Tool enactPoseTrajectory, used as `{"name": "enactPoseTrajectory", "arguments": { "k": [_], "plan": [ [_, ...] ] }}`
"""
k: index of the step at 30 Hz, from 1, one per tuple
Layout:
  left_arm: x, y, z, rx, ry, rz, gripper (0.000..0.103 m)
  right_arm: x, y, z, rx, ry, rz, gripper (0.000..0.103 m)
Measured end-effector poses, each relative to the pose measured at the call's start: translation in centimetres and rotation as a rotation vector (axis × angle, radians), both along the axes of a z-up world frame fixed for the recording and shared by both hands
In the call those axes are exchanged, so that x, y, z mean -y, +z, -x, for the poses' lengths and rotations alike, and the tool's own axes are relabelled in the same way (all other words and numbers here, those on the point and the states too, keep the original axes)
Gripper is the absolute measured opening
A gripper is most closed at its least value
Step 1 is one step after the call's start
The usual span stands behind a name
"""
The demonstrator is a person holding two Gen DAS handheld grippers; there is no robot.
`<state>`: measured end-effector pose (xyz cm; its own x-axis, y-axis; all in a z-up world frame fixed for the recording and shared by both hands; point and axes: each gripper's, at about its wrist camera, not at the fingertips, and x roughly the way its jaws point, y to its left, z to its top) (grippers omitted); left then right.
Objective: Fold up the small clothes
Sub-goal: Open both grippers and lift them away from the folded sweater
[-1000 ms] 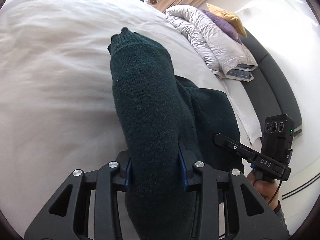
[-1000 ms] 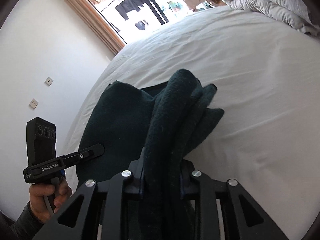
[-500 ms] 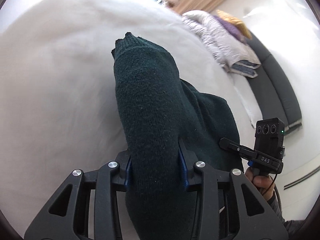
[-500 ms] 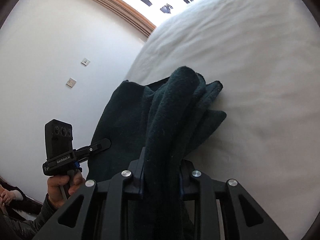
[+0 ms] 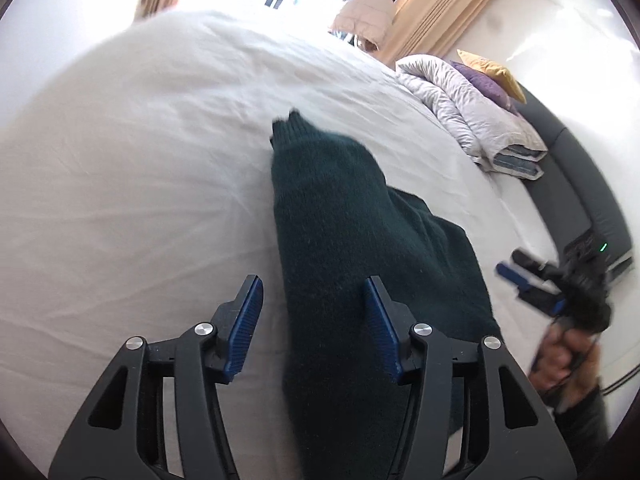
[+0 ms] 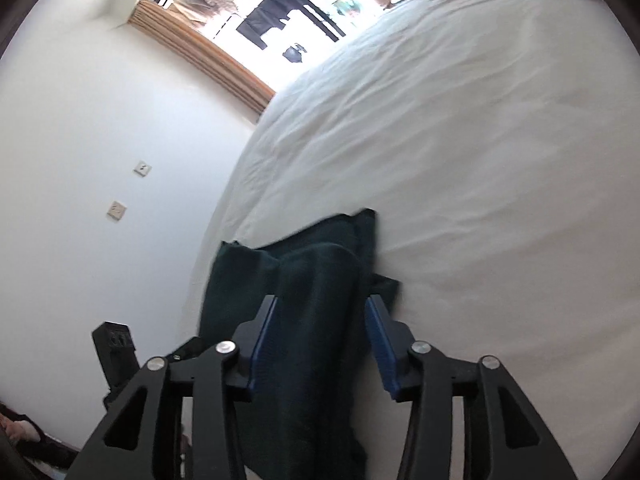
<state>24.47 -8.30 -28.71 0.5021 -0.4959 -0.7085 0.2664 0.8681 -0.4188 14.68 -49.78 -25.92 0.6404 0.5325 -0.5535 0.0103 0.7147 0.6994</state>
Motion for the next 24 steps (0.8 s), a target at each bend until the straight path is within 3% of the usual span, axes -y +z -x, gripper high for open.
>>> {"name": "enactPoseTrajectory", "arguments": {
  "k": [2,4,7,10,12,15,17,19,21,22,24],
  "plan": [
    [0.9,1.3,0.6,0.043,-0.017,-0.045,0.051,-2.4,1.3,-2.6,0.020,0.077,0.025,0.040],
    [2.3,1.7,0.7,0.061,-0.045,-0.076,0.051,-4.5,0.5,-6.1,-0.025,0.141,0.035,0.035],
    [2.1,1.8,0.8,0.081,-0.036,-0.137,0.051,-4.7,-1.5,-9.4,-0.105,0.099,0.039,0.033],
    [1.1,2.1,1.9,0.084,-0.014,-0.138,0.051,-3.6,-1.0,-8.9,-0.086,0.056,-0.008,0.033],
    [2.1,2.7,2.3,0.142,0.003,-0.193,0.051,-2.9,0.4,-7.3,-0.034,0.049,0.008,0.033],
    [3.1,4.4,3.7,0.259,0.017,-0.267,0.051,-2.6,2.2,-4.7,0.022,0.007,0.020,0.047],
    [3.8,6.6,6.1,0.358,0.029,-0.308,0.064,-2.8,3.2,-1.6,0.067,-0.015,0.052,0.057],
    [4.5,9.0,9.0,0.482,0.057,-0.345,0.088,-3.4,4.3,1.3,0.109,-0.028,0.110,0.063],
    [5.1,11.3,12.0,0.624,0.082,-0.371,0.103,-4.2,5.7,3.9,0.161,-0.046,0.171,0.070],
    [5.4,12.6,14.0,0.705,0.102,-0.388,0.103,-4.7,6.6,5.5,0.197,-0.063,0.202,0.076],
    [5.9,14.5,16.7,0.758,0.129,-0.412,0.103,-5.5,8.6,8.0,0.270,-0.100,0.258,0.088]
  ]
}}
